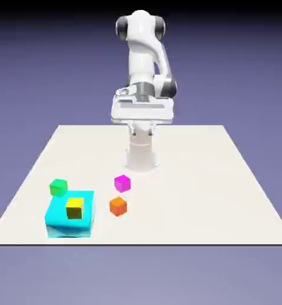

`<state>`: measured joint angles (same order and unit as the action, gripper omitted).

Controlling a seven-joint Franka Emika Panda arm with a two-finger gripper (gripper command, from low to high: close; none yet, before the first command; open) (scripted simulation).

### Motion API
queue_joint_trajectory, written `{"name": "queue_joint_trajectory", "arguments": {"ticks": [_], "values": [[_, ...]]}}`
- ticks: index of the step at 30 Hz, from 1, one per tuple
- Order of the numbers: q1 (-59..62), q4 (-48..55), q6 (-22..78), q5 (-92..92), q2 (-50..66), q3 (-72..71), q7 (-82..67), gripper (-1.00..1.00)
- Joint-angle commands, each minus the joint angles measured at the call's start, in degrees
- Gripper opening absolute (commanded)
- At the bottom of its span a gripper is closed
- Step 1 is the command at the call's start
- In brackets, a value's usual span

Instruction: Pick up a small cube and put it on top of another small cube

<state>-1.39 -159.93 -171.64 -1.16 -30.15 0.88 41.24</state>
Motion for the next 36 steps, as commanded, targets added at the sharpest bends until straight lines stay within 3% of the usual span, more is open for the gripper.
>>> {"name": "queue_joint_trajectory", "arguments": {"ticks": [1,22,28,29,36], "values": [[-0.6,0.9,2.0,-1.0,2.1,0.7,-1.0,0.0],[-12.6,19.3,42.6,-20.8,45.1,15.9,-21.9,0.0],[-10.8,17.7,32.1,-22.5,53.8,16.7,-20.4,0.0],[-10.8,17.7,32.1,-22.5,53.8,16.7,-20.4,-1.0],[-13.5,21.8,45.6,-19.0,46.7,16.0,-24.6,-1.0]]}}
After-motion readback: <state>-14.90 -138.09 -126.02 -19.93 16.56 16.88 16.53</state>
